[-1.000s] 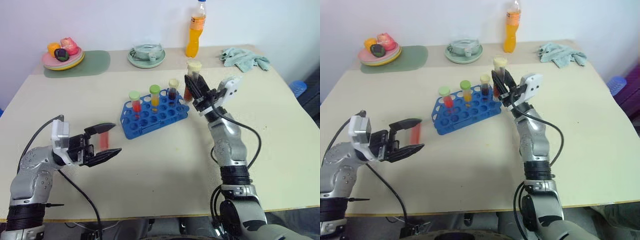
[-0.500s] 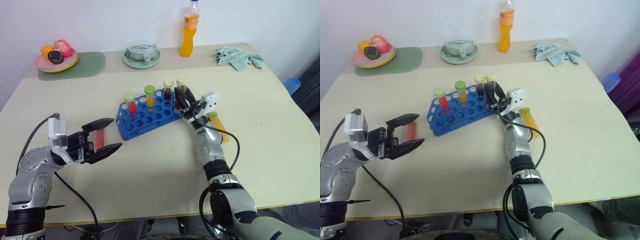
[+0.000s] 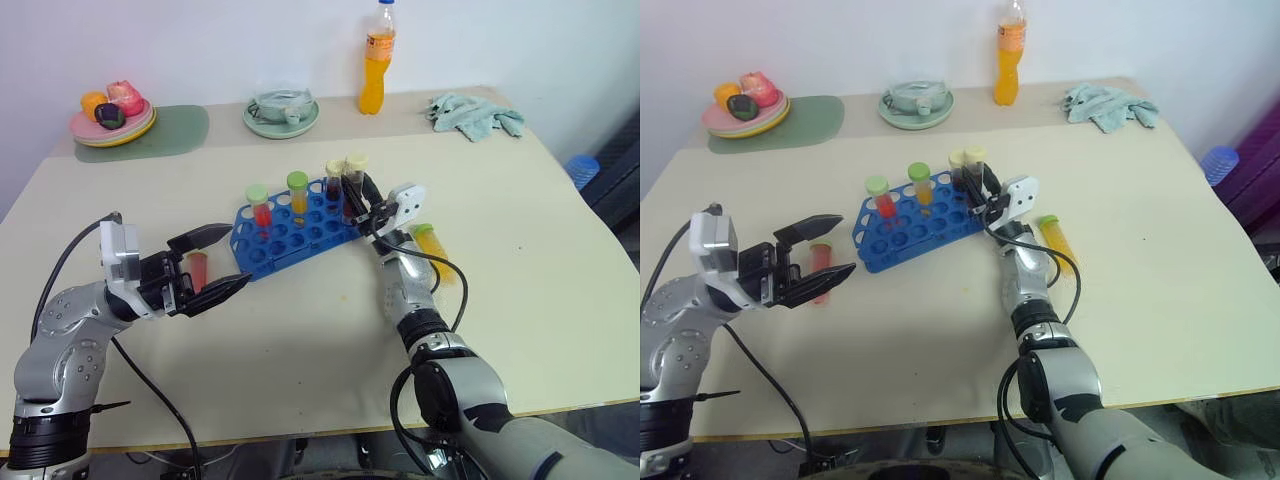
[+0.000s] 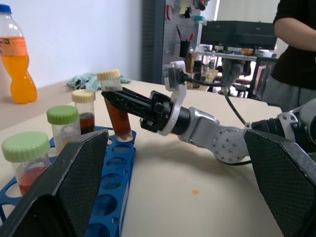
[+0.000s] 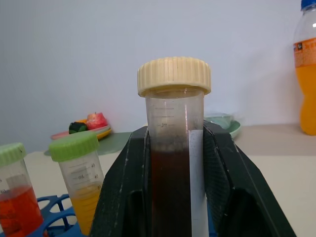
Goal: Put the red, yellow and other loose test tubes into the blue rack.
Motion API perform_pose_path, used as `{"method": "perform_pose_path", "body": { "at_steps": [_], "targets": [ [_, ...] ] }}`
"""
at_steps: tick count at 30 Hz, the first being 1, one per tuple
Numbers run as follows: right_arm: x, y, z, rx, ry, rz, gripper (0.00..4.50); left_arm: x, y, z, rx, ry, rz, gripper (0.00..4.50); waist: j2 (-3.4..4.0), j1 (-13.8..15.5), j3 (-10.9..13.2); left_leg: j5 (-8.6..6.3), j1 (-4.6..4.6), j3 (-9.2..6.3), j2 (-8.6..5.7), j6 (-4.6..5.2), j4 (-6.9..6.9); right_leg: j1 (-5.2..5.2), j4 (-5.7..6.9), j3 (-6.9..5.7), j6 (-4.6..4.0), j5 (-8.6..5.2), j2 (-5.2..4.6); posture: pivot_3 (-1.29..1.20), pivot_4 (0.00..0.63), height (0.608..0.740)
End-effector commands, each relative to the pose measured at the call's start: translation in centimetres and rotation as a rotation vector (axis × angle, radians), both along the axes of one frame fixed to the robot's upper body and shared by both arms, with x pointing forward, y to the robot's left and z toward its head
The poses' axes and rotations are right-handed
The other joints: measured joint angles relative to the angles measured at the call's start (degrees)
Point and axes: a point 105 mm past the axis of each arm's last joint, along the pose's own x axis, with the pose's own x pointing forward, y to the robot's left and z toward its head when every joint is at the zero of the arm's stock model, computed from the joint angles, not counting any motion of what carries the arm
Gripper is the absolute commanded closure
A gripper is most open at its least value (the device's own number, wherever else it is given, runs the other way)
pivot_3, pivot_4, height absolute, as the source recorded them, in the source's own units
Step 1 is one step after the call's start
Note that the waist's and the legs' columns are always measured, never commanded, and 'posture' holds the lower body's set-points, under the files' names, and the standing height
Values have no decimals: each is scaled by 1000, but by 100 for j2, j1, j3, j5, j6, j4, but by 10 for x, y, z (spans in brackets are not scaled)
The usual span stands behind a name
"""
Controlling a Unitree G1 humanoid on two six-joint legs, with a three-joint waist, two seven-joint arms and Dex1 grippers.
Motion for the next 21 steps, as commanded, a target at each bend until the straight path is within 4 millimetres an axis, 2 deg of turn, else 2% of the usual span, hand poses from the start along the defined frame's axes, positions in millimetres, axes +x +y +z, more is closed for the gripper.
{"method": "perform_pose_path", "body": {
  "at_steps": [1,6,7,8,12,17,21],
  "targets": [
    [-1,5,-9,-7,29,0,3728,-3,1,8,10,-35,-1,0,0,0,0,0,0,0,0,-1,0,0,0,0,0,0,1,0,150,740],
    [-4,6,-8,21,10,29,3728,-5,1,8,13,-36,-5,0,0,0,0,1,0,0,2,-1,0,0,0,2,-2,1,4,0,150,740],
    [-5,5,-7,20,-3,27,2681,-5,1,8,13,-35,-6,0,1,-1,0,1,1,0,2,-1,-1,0,0,3,-2,1,4,0,150,740],
    [-5,4,-5,17,-15,21,2288,-6,1,8,13,-35,-7,0,1,-3,0,1,0,0,3,-1,-1,-1,0,3,-2,1,5,0,150,740],
    [-8,0,1,-45,-84,-25,186,-6,0,8,9,-35,-9,0,2,-2,1,2,0,0,4,-4,-7,-6,0,5,-2,1,6,0,150,740],
    [-16,-6,15,-120,-190,-28,81,-6,-2,6,2,-32,-10,0,2,20,1,3,0,0,5,-5,-9,-6,0,7,-3,1,7,0,150,740],
    [-19,-21,37,-211,-271,-90,81,-3,-9,7,-8,-32,-20,0,3,32,2,4,0,0,4,-7,-9,-6,0,8,-4,1,7,0,150,740]
  ]
}}
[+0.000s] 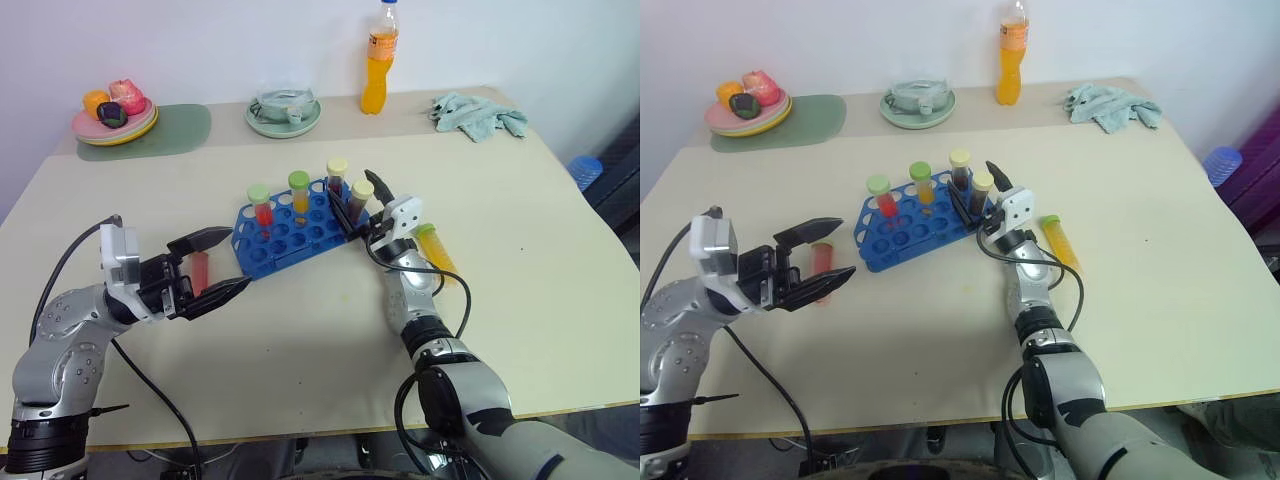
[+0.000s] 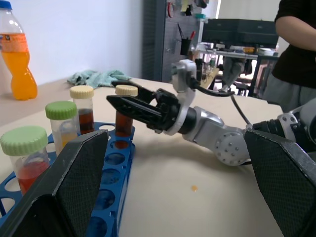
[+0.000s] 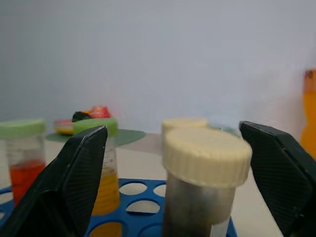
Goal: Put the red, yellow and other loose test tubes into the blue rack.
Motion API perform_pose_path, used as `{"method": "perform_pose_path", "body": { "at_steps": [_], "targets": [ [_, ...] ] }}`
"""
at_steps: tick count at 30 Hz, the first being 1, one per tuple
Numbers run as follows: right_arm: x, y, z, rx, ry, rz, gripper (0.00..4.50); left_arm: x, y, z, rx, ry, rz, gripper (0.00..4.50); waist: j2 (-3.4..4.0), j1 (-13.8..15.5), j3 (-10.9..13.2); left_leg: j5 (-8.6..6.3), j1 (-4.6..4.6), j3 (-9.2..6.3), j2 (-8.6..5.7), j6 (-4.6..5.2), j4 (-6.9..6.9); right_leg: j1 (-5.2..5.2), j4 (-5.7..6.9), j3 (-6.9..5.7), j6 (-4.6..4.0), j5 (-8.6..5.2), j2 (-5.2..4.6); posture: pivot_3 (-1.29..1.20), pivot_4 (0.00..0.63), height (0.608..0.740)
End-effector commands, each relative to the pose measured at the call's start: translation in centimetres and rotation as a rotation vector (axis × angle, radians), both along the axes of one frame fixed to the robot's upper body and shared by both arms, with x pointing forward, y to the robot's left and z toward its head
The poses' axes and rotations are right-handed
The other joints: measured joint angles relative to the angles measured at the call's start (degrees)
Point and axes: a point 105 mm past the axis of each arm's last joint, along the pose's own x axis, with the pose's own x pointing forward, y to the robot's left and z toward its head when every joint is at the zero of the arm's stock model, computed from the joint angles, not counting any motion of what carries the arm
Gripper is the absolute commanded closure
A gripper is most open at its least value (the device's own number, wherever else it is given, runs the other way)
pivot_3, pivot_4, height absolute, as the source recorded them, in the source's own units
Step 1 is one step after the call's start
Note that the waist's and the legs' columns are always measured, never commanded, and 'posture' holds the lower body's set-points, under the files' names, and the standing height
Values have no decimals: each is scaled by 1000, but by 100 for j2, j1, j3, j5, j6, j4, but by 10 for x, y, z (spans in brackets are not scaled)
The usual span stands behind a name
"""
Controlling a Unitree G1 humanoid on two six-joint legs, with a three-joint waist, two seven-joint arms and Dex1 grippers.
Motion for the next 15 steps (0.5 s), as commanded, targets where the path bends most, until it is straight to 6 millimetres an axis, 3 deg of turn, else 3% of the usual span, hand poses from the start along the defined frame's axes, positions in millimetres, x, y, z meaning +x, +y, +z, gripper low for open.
{"method": "perform_pose_path", "body": {
  "at_steps": [1,5,9,15],
  "targets": [
    [-4,-16,40,-84,-136,-79,81,0,-10,12,-10,-43,-19,0,0,26,1,0,0,0,0,0,0,-1,1,0,0,0,0,0,150,740],
    [-16,-39,67,-194,-147,-155,81,1,-17,16,-17,-45,-29,0,-1,35,0,0,-4,-1,0,-2,1,-5,1,2,-1,0,-2,0,150,740],
    [-28,-77,78,-377,57,-239,81,3,-24,17,-14,-38,-49,0,0,65,1,0,-7,-1,0,-1,-8,-10,1,3,-7,-5,-5,0,150,740],
    [-35,-128,58,-399,548,-324,81,10,-30,17,-16,-32,-69,0,-3,39,-1,1,-15,5,2,0,-16,4,-2,1,-33,-21,-16,0,150,740]
  ]
}}
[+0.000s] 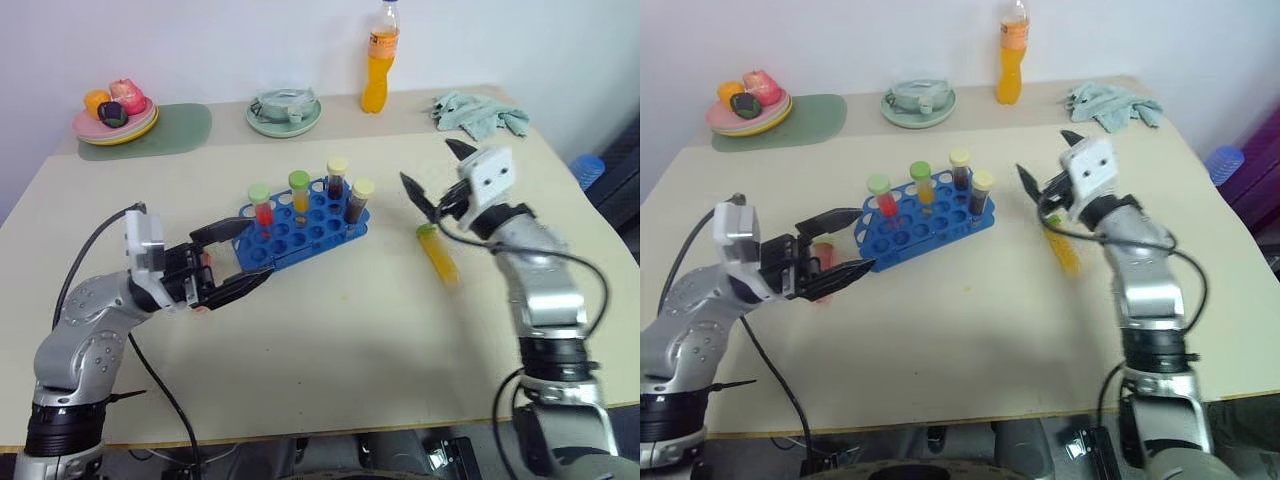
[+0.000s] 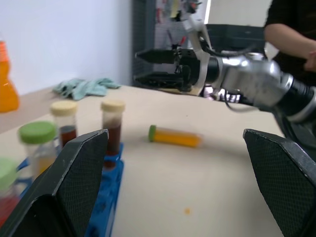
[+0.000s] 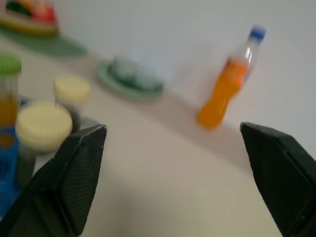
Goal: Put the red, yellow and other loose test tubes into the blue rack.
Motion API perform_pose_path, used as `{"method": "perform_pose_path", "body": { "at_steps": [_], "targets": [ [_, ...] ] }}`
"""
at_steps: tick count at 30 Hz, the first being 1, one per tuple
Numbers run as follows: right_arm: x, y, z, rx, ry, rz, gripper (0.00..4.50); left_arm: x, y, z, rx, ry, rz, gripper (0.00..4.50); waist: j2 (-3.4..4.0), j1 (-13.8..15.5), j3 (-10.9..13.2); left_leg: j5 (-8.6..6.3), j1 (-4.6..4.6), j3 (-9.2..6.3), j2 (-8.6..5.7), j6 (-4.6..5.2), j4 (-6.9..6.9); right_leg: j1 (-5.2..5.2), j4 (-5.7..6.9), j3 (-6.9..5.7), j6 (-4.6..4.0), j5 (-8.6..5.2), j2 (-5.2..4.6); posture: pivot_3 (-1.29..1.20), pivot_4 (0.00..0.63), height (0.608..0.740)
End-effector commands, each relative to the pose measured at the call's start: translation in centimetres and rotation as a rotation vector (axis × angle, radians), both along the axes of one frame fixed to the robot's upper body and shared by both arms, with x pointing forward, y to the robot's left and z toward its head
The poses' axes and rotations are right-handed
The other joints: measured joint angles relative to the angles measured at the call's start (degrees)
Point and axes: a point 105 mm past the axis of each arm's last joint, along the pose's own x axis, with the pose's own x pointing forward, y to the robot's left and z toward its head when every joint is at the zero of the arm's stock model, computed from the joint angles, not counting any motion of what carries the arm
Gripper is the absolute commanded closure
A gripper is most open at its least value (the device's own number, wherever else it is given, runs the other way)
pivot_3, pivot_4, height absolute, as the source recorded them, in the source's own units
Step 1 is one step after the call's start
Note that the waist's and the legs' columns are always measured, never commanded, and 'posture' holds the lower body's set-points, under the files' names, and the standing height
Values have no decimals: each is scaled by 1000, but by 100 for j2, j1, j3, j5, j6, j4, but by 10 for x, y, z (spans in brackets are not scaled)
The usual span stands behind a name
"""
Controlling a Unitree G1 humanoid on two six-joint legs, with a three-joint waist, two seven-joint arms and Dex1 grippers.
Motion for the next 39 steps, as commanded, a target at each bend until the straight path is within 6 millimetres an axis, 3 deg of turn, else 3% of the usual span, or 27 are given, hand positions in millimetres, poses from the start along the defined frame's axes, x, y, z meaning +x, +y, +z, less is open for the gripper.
{"method": "perform_pose_path", "body": {
  "at_steps": [1,3,9,21,24,29,30,34,36,39],
  "targets": [
    [-4,-25,-13,56,214,-119,81,2,-6,6,1,-18,-20,0,0,-2,0,0,0,1,0,0,-3,0,-3,0,0,0,-1,0,150,740],
    [-8,-33,-26,71,339,-131,81,3,-10,8,0,-17,-30,0,-1,7,1,0,-4,3,0,3,-5,1,-12,-2,0,0,-4,0,150,740],
    [-8,-30,-47,125,516,-132,81,3,-13,9,-1,-13,-38,0,-2,-14,2,-2,-11,9,-1,10,-5,-3,-21,-4,20,11,-8,0,150,740],
    [13,-14,-79,124,661,-78,81,-5,-3,2,7,-1,-18,0,-4,-4,4,-2,-11,10,-1,10,-4,-1,-21,-6,21,12,-8,0,150,740],
    [17,-17,-90,44,692,-77,861,-6,1,-1,12,3,-10,0,-4,-8,4,-2,-11,11,-1,10,-3,0,-21,-5,21,12,-8,0,150,740],
    [12,-20,-94,-92,707,-24,3408,-10,7,-6,16,8,0,0,-5,-8,3,-2,-11,11,-1,10,-1,0,-21,-7,21,12,-8,0,150,740],
    [11,-19,-93,-109,699,-9,3687,-10,8,-7,16,9,2,0,-5,-8,3,-2,-11,11,-1,10,-2,0,-21,-7,21,12,-8,0,150,740],
    [7,-14,-78,-154,593,55,3702,-11,9,-9,15,12,6,0,-6,7,3,-2,-11,11,-1,10,-1,0,-21,-7,21,12,-9,0,150,740],
    [-3,2,-62,-126,511,173,3702,-11,9,-9,14,12,8,0,-6,8,4,-3,-12,11,-1,10,-1,0,-22,-7,21,12,-9,0,150,740],
    [-35,39,-35,-59,372,465,3702,-11,9,-9,11,15,11,0,-7,4,5,-3,-17,10,0,11,-1,-4,-22,-7,22,12,-9,0,150,740]
  ]
}}
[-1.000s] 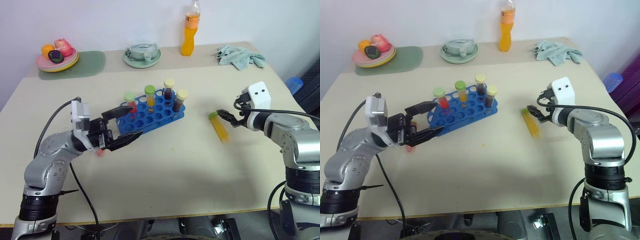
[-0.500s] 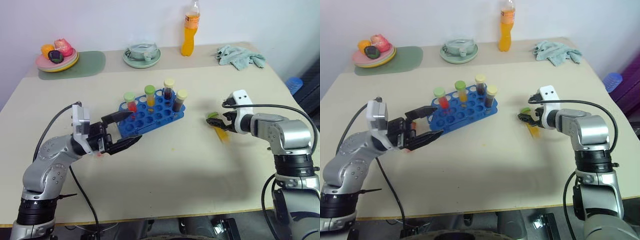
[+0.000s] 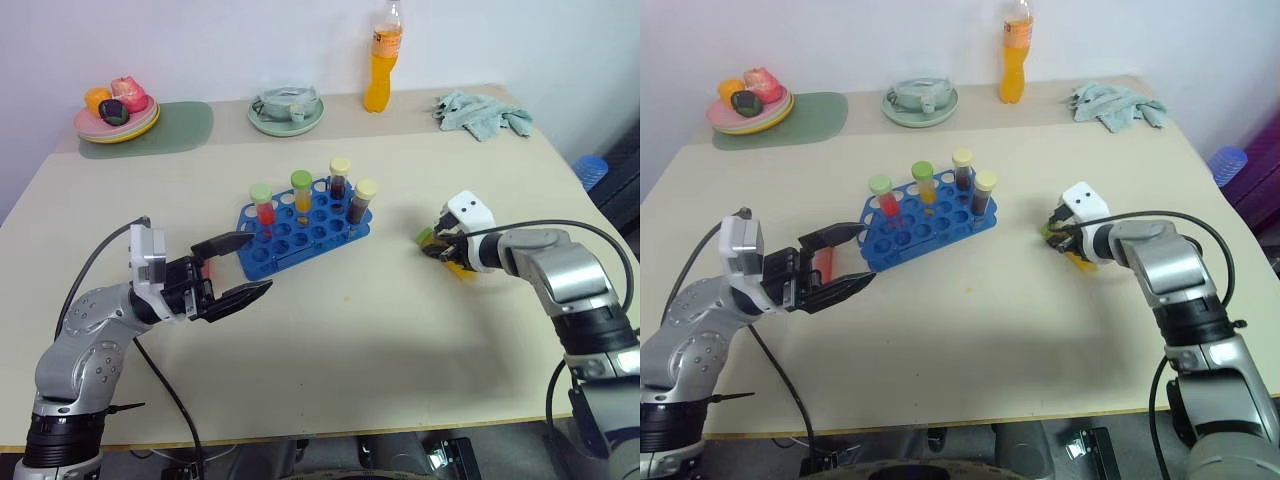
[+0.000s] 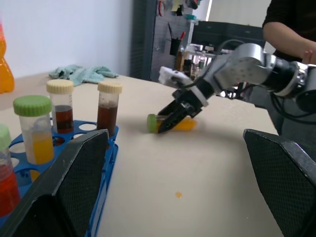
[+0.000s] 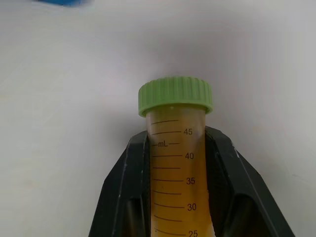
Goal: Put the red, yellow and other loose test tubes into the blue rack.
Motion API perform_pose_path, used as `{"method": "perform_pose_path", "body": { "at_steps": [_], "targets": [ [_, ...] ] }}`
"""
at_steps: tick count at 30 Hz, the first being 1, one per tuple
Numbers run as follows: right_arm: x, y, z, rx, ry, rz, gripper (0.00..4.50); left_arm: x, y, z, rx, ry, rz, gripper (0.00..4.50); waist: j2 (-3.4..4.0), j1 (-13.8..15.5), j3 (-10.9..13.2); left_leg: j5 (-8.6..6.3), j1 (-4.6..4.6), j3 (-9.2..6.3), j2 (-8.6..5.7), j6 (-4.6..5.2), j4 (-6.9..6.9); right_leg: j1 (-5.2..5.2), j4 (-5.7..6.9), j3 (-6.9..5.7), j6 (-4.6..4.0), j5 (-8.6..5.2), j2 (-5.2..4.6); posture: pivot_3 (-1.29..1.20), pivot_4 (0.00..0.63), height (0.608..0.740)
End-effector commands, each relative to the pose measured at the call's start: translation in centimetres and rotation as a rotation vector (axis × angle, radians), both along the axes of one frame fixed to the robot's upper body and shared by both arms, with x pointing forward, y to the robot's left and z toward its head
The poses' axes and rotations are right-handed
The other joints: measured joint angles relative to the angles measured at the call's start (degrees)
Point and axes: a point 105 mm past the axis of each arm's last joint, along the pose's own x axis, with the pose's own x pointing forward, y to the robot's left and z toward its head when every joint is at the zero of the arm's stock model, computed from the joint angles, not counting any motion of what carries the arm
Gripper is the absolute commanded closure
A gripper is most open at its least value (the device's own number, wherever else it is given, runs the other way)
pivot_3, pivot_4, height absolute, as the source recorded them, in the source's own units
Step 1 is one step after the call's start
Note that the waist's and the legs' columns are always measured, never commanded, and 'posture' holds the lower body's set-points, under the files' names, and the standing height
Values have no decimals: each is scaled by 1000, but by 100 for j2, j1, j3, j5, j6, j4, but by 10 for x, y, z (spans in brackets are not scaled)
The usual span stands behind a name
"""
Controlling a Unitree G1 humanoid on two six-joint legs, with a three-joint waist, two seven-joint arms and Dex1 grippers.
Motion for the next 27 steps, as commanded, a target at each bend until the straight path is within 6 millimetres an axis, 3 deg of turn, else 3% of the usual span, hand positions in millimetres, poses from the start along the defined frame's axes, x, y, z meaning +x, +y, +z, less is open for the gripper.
{"method": "perform_pose_path", "body": {
  "at_steps": [1,4,8,13,17,23,27],
  "targets": [
    [-34,43,55,202,-202,311,3702,-2,1,8,1,-40,6,0,-1,-14,0,0,0,0,0,0,0,0,0,0,0,0,0,0,150,740],
    [-48,69,71,373,-332,396,3702,0,2,10,-17,-35,12,0,-6,-26,-2,-1,1,-1,2,1,0,1,0,0,1,0,2,0,150,740],
    [-42,95,87,600,-486,380,3702,3,5,14,-44,-26,30,0,-7,-16,-3,0,4,-1,3,-2,2,2,2,-1,0,0,2,0,150,740],
    [-18,131,73,737,-594,331,3702,7,18,13,-37,-14,64,0,-10,-27,-5,2,11,-1,2,-5,3,2,4,-2,0,2,5,0,150,740],
    [-4,146,64,783,-684,278,3702,8,28,6,-14,-6,108,0,-7,-37,-4,6,20,0,2,-11,-8,1,8,0,-1,2,9,0,150,740],
    [12,150,61,884,-822,193,3702,2,42,-3,7,2,169,0,-6,-47,-4,8,25,-1,3,-15,-13,-7,12,2,-3,4,14,0,150,740],
    [20,160,54,913,-823,194,3702,-5,52,-4,23,6,194,0,-6,-65,-4,10,33,-2,8,-20,-17,-8,14,3,-7,6,23,0,150,740]
  ]
}}
